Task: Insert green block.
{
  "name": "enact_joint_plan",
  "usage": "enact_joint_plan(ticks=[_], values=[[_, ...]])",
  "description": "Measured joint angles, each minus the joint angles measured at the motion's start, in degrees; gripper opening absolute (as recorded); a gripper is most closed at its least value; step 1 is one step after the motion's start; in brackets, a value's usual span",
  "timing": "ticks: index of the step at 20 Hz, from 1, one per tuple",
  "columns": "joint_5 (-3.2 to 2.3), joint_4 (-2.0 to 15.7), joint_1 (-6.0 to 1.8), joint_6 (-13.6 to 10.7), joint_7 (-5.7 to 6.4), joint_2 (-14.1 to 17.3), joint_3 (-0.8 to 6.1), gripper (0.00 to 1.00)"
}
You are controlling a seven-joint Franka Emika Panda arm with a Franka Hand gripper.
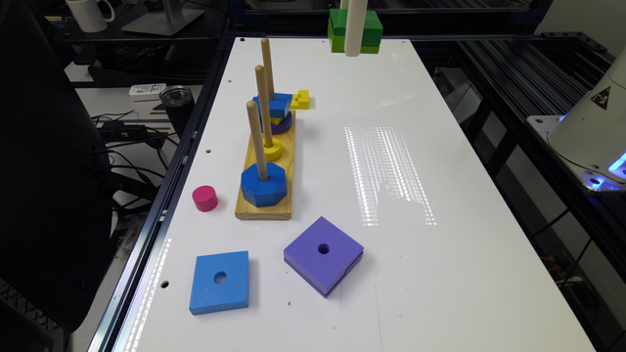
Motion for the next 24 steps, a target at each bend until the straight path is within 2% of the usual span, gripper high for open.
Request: enact_joint_plan(ticks=[6, 9, 17, 24], values=[[0.01, 0.41, 0.0, 1.9, 0.65, 1.4, 0.9, 0.0], [0.01, 1.19, 0.01, 2.5, 1.12, 2.5, 1.44, 0.0], [0.0, 6.08, 0.01, 2.9, 2.53, 7.4, 2.96, 0.0], [-0.27, 10.75, 0.07, 2.9, 3.98, 12.0, 4.27, 0.0]])
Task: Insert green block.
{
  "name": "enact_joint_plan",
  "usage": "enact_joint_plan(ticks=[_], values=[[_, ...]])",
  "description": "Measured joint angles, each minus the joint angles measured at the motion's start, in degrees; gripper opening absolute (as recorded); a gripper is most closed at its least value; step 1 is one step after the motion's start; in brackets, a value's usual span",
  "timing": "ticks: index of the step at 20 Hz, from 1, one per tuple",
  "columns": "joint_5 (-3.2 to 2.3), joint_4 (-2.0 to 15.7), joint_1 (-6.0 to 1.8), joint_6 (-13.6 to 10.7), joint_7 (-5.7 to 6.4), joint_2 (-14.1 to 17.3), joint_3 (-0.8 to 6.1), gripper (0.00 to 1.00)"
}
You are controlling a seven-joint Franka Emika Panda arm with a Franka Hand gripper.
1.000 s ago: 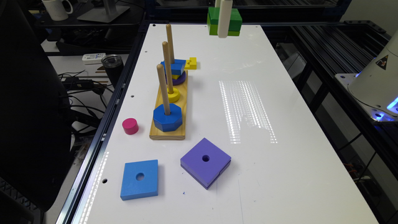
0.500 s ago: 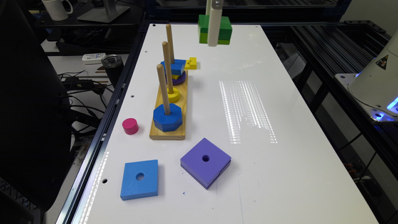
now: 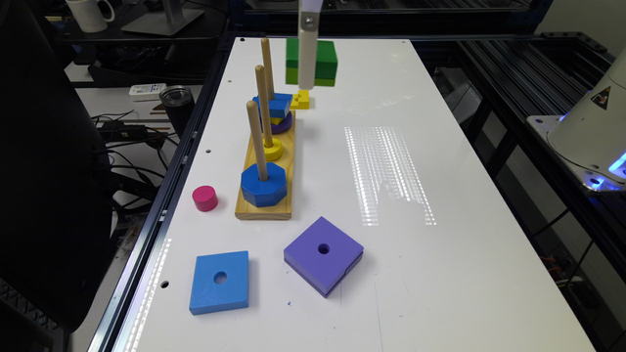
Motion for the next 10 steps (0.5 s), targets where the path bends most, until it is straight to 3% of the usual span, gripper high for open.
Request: enact_joint_plan(ticks=[6, 10], values=[[-0.75, 3.81, 0.1, 0.0, 1.51, 3.6, 1.1, 0.0], [-1.02, 6.01, 0.36, 0.0, 2.13, 5.7, 1.43, 0.0]])
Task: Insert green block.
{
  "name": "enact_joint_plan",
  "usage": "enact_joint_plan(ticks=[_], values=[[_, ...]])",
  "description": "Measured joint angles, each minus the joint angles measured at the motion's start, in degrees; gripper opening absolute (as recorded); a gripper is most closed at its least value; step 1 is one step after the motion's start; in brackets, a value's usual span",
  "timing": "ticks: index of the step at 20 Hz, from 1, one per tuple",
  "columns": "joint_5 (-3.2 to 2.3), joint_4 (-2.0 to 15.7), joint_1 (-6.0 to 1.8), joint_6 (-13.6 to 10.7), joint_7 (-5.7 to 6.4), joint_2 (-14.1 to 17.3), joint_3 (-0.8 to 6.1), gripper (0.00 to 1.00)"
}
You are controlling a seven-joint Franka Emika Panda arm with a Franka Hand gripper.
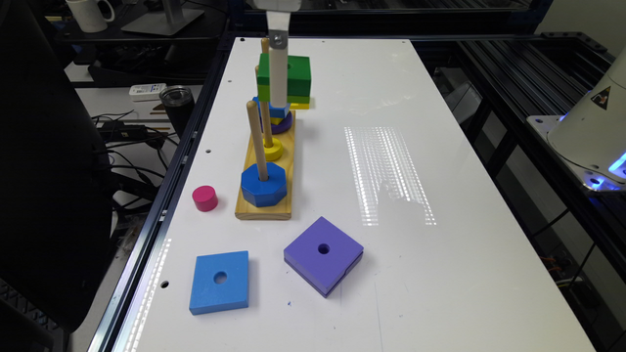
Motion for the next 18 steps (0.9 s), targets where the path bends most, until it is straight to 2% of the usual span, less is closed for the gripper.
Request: enact_joint_plan(ticks=[8, 12, 18], values=[[-0.81, 2.9, 0.24, 0.0, 1.16, 2.7, 0.62, 0.0], [-0.95, 3.73, 0.38, 0.0, 1.44, 3.4, 0.71, 0.0], [-0.96, 3.94, 0.42, 0.0, 1.52, 3.6, 0.75, 0.0]])
